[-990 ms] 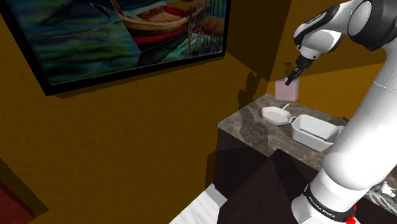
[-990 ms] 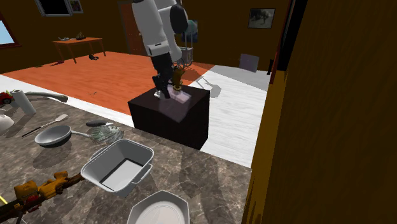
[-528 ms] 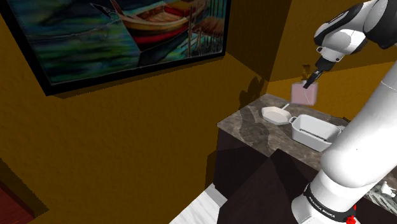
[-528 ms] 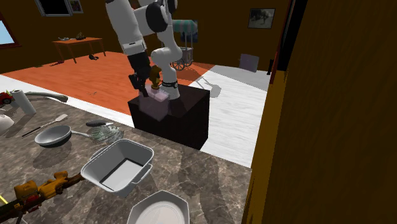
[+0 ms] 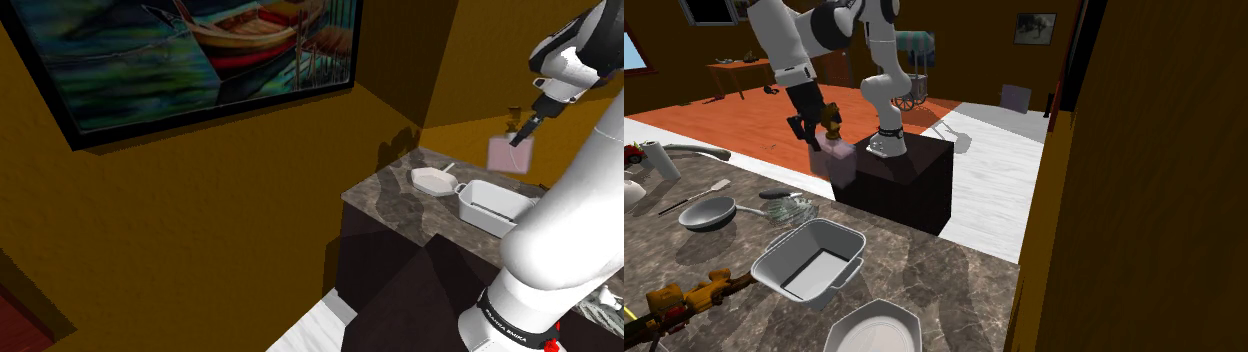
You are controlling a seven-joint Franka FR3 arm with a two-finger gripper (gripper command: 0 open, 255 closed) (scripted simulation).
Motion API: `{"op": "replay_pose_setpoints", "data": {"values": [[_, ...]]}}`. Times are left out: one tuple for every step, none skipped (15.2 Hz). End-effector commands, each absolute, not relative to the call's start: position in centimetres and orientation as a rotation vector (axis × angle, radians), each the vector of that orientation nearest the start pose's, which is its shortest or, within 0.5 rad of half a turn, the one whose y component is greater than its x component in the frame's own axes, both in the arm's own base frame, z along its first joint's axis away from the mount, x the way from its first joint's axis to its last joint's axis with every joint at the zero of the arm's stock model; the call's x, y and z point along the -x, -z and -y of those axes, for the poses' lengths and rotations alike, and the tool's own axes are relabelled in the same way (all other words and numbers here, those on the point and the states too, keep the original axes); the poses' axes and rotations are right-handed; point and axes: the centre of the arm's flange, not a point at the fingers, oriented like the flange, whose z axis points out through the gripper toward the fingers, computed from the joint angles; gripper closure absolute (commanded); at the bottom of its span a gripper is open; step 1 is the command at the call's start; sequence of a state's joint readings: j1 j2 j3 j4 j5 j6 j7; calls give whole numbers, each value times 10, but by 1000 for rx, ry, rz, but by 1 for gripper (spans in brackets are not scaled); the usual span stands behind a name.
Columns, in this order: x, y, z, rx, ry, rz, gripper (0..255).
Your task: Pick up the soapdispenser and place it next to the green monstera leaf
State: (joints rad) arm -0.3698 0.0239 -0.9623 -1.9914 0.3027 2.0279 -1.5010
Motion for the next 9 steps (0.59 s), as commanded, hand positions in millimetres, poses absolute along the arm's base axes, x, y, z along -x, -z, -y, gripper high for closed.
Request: {"op": "replay_pose_setpoints", "data": {"values": [[-123,-460,550,3101,397,63,255],[-110,-460,555,3101,397,63,255],[-98,-460,560,3101,397,63,255],[-86,-460,564,3101,397,63,255],[-73,-460,569,3101,397,63,255],[-61,-460,574,3101,397,63,255],[-49,-460,578,3101,397,63,255],[-36,-460,583,3101,397,63,255],[-24,-460,588,3101,397,63,255]]}}
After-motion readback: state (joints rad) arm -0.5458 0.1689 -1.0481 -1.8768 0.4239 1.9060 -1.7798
